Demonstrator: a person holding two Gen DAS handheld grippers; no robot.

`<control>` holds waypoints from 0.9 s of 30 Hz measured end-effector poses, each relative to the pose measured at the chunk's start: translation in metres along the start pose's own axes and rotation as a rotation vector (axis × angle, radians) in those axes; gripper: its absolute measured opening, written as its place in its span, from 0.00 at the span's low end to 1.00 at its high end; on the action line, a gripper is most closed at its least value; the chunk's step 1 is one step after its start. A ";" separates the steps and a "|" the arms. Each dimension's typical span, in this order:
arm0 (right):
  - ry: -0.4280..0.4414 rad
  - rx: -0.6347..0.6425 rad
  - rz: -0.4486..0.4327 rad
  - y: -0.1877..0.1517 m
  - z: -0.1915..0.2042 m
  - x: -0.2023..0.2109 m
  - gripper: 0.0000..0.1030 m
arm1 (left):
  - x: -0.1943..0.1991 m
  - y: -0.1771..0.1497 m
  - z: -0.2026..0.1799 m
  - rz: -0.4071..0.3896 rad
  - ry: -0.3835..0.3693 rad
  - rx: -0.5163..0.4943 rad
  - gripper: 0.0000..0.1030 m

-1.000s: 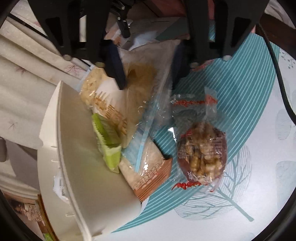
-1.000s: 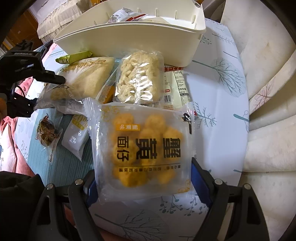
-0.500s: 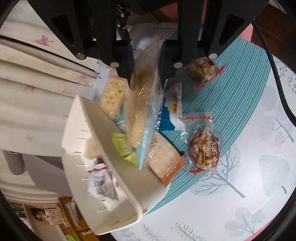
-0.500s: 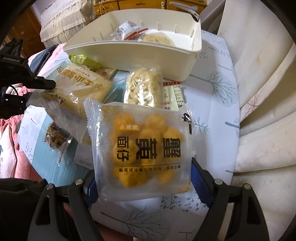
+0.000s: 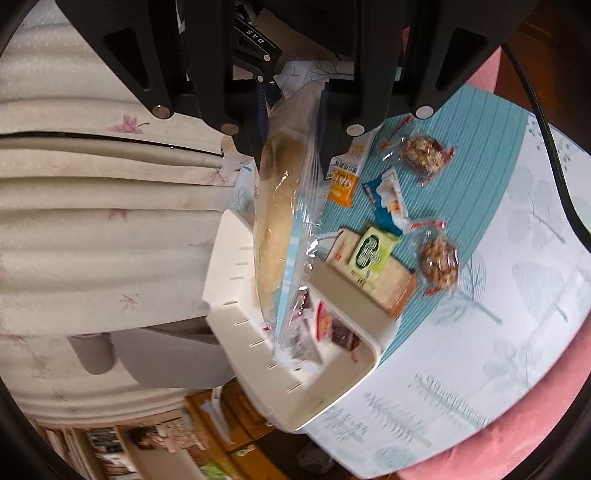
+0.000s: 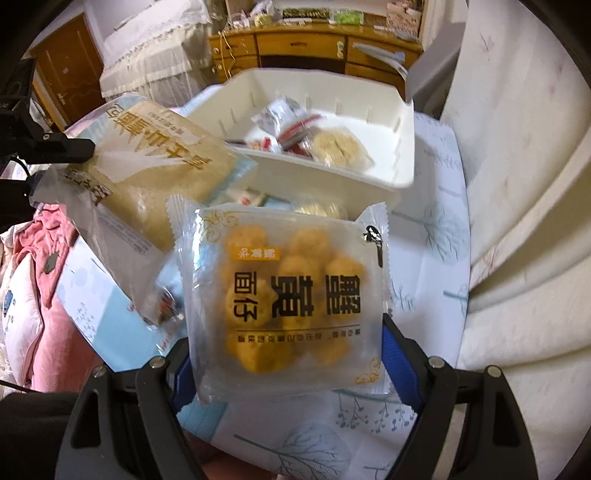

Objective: Organize snacks
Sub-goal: 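Carry bread packet and yellow bag over the white basket and open both tools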

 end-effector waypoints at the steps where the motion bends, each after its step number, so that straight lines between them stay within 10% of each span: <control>1: 0.005 0.003 -0.008 0.003 0.002 0.002 0.82 | 0.003 0.003 -0.005 -0.006 0.006 -0.012 0.19; 27: 0.054 -0.088 -0.180 0.151 -0.011 0.006 0.85 | -0.016 0.124 -0.084 -0.158 0.171 -0.349 0.19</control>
Point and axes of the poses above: each gripper's, at about its wrist camera, not at the fingertips, and x roughly against the way its jaws point, z to its left, y to its top, the point moved 2 cm from there along -x, roughly the way its jaws point, and after that the axes turned 15 degrees about -x, right-handed, at the moved point
